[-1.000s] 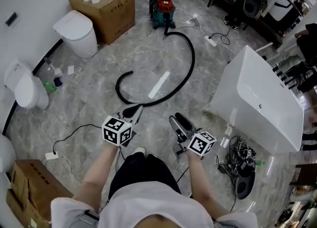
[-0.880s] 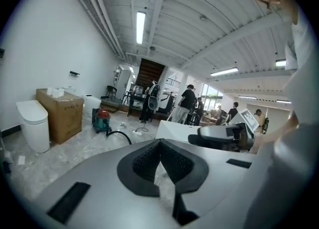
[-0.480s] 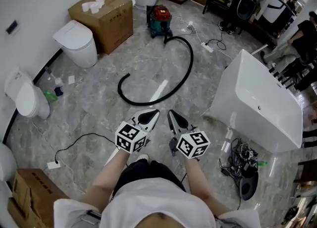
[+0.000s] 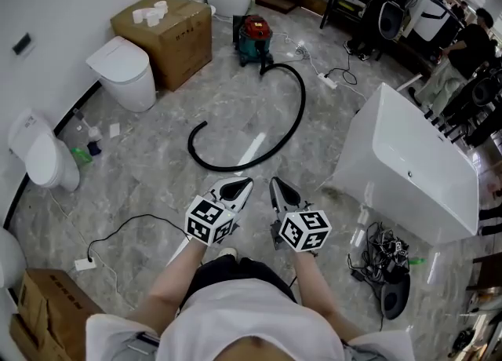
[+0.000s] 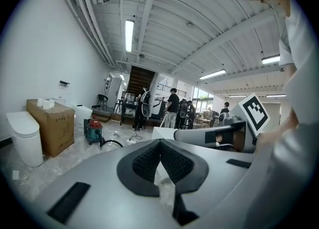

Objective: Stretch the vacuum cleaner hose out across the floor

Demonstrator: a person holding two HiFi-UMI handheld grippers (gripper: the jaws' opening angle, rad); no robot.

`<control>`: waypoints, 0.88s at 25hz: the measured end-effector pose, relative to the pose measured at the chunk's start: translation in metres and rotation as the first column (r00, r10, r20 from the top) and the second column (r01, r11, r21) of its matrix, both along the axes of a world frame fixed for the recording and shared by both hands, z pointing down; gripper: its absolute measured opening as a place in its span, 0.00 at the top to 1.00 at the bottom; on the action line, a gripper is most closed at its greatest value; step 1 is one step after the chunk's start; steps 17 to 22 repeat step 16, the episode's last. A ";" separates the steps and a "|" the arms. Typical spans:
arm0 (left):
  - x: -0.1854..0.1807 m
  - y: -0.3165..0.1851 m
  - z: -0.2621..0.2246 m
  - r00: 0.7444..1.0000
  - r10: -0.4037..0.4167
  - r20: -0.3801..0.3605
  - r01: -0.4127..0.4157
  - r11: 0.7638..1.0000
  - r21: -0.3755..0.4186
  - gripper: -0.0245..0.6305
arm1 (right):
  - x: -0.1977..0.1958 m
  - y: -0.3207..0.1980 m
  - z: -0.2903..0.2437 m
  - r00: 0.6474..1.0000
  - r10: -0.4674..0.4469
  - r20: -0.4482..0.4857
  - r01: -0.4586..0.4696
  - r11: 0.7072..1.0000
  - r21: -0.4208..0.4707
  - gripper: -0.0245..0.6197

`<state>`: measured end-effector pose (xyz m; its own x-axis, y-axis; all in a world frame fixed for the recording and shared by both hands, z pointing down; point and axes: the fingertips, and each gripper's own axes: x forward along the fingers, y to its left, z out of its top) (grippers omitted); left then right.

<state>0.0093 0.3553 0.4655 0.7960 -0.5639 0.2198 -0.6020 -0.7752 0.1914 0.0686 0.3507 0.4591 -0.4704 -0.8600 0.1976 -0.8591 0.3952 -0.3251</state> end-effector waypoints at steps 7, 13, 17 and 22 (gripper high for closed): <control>-0.012 0.005 0.004 1.000 -0.016 0.017 0.016 1.000 -0.001 0.95 | 0.000 0.009 0.005 1.000 0.014 -0.013 -0.014 1.000 -0.008 0.94; -0.020 0.007 0.010 0.999 -0.031 0.031 0.032 0.999 -0.011 0.95 | -0.001 0.015 0.010 0.999 0.007 -0.039 -0.008 1.000 -0.015 0.94; -0.023 0.012 0.011 0.998 -0.028 0.048 0.029 0.999 -0.016 0.95 | 0.000 0.021 0.016 1.000 0.017 -0.002 -0.017 0.999 -0.041 0.94; -0.023 0.012 0.011 0.998 -0.028 0.048 0.029 0.999 -0.016 0.95 | 0.000 0.021 0.016 1.000 0.017 -0.002 -0.017 0.999 -0.041 0.94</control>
